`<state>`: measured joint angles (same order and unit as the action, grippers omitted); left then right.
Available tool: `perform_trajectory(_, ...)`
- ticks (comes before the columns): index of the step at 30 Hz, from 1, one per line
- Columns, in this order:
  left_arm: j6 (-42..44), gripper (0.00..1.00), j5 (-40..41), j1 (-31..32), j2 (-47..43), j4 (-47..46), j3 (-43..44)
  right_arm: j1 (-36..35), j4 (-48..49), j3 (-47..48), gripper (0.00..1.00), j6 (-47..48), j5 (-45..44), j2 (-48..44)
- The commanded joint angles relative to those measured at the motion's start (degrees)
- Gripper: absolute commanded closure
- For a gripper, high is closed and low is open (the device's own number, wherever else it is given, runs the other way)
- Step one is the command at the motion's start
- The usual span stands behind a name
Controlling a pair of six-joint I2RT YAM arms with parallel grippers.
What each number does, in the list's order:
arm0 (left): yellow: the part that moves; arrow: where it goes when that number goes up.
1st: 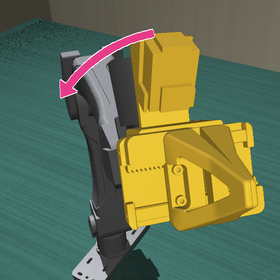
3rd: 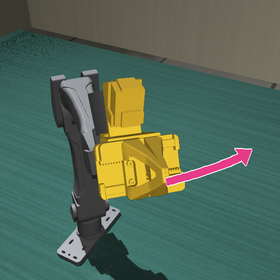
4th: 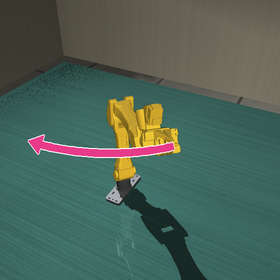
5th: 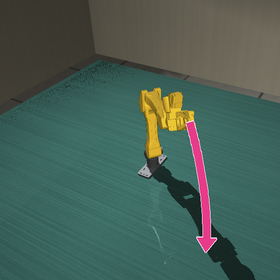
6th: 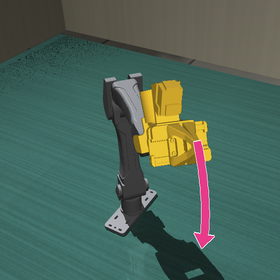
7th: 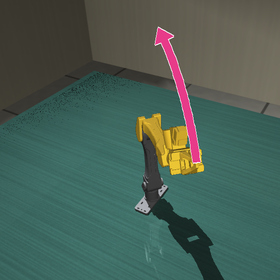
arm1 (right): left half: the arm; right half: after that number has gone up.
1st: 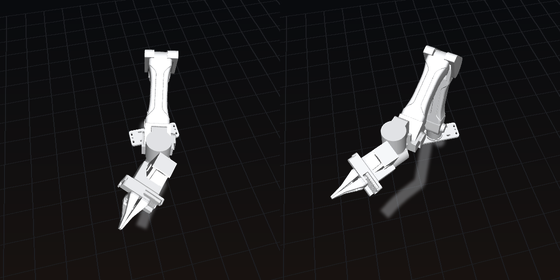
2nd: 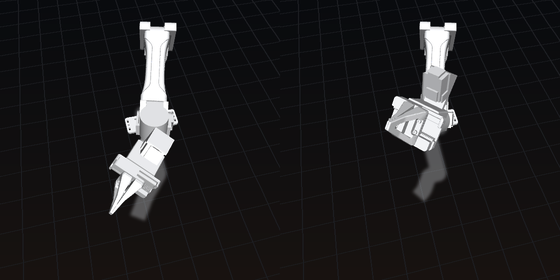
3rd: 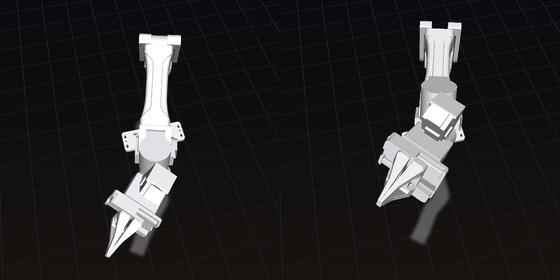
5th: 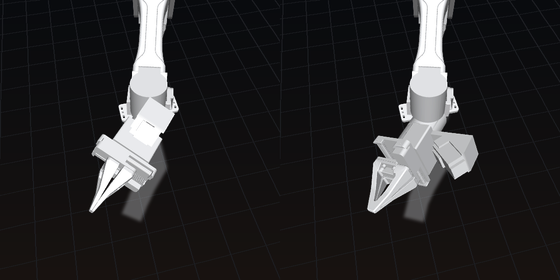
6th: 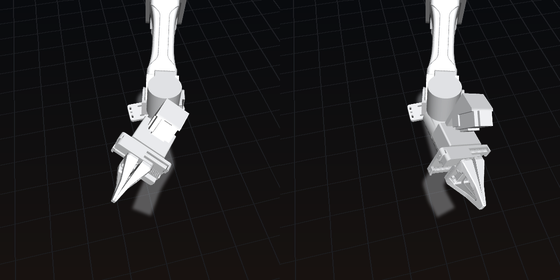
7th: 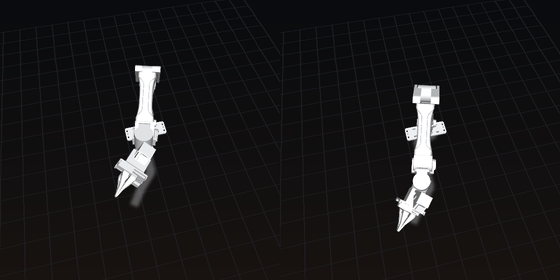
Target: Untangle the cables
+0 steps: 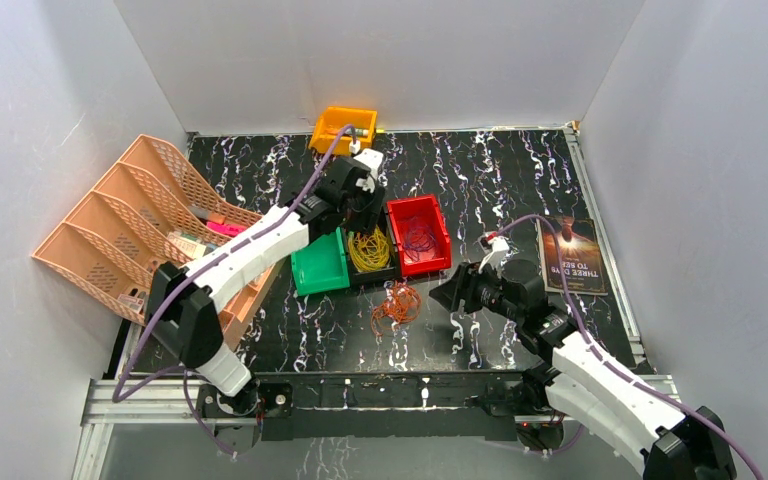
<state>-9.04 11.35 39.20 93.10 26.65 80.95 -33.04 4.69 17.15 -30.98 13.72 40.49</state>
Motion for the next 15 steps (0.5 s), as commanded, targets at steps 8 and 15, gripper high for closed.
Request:
perform_trajectory(8, -13.95, 0.43, -2.70, 9.10, -13.94, -8.03, -13.68, -0.12, -9.72, 7.20, 0.35, -2.07, -16.28, -2.31)
perform_trajectory(15, -26.96, 0.39, 6.21, 19.48, -11.79, -11.77, -17.38, -0.17, -7.86, 5.94, 0.35, -3.31, -14.67, -0.37)
